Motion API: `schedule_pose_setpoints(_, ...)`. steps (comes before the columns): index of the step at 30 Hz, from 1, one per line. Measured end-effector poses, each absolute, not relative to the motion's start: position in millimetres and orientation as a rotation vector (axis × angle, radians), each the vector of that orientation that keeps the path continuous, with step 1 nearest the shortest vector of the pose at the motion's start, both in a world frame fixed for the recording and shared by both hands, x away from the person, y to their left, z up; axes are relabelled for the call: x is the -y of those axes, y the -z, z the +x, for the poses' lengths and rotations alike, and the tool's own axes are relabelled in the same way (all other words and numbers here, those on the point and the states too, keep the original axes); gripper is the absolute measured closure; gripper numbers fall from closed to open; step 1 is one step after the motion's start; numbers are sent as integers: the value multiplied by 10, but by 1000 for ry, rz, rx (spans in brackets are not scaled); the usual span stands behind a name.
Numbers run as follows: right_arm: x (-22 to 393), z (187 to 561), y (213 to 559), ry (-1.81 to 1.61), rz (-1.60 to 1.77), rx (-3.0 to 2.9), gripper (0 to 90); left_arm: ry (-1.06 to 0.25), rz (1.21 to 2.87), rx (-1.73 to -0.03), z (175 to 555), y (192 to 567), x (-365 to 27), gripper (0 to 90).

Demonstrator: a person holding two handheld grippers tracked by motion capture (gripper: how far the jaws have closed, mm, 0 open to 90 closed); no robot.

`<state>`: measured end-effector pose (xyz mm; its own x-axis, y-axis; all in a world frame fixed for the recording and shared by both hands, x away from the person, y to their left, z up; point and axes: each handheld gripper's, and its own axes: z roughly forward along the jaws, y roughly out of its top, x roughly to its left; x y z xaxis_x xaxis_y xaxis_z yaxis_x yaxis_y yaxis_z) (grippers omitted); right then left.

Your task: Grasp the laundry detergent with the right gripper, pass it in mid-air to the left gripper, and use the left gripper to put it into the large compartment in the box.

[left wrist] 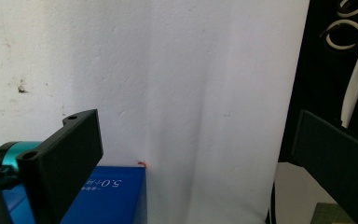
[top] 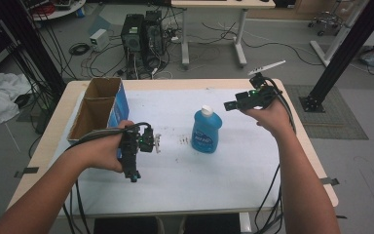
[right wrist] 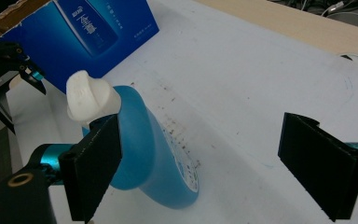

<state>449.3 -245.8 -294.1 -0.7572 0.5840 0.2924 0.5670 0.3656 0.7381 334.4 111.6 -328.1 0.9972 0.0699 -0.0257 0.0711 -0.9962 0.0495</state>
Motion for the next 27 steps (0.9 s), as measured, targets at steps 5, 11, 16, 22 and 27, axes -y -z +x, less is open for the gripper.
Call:
schedule_pose_setpoints(5, 2516, 4431, 3018, -1393, 1087, -2585, 128, 41, 3089, -106, 3338, 3280, -1110, 17)
schedule_pose_setpoints(11, 2564, 4347, 3117, -1412, 1080, -2588, 128, 35, 3090, -102, 3330, 3273, -1109, 17)
schedule_pose_setpoints(16, 2602, 4270, 3196, -1432, 1069, -2589, 128, 34, 3089, -104, 3317, 3271, -1120, 18)
schedule_pose_setpoints(22, 2590, 4179, 3309, -1406, 1044, -2620, 128, 32, 3090, -99, 3312, 3270, -1119, 18)
schedule_pose_setpoints(27, 2560, 4119, 3386, -1411, 1013, -2645, 128, 29, 3089, -99, 3310, 3277, -1117, 18)
